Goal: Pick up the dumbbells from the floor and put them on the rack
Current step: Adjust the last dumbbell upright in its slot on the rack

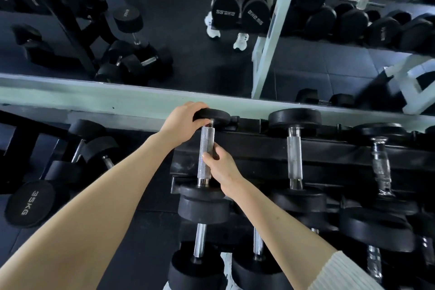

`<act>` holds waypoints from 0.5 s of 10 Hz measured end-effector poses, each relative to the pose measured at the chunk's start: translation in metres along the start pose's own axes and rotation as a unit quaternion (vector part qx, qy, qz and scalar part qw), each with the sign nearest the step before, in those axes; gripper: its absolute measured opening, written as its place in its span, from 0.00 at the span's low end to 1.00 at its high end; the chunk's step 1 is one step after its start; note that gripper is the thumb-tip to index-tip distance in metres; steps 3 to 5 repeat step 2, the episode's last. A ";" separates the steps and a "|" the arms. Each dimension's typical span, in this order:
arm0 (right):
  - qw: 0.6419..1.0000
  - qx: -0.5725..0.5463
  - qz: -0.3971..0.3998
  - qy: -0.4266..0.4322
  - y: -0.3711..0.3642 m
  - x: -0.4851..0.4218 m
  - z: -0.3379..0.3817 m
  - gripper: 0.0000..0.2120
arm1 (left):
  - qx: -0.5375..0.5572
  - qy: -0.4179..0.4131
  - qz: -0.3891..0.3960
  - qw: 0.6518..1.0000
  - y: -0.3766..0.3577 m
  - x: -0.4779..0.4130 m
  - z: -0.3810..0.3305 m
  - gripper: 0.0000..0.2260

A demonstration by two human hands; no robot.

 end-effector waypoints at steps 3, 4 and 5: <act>0.992 0.079 -0.099 0.012 0.005 0.014 -0.001 0.19 | -0.066 -0.059 0.028 0.996 0.009 -0.007 -0.014 0.20; 0.992 0.079 -0.099 0.012 0.005 0.014 -0.001 0.19 | -0.066 -0.059 0.028 0.996 0.009 -0.007 -0.014 0.20; 0.992 0.079 -0.099 0.012 0.005 0.014 -0.001 0.19 | -0.066 -0.059 0.028 0.996 0.009 -0.007 -0.014 0.20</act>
Point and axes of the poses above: each hand's wrist, its own x-axis away from the middle knuckle, its own y-axis out of the back of the hand, z = x × y, the point moved 9 cm from there along -x, towards the middle knuckle, and after that the axes turned 5 degrees about -z, right-handed, at the moved point
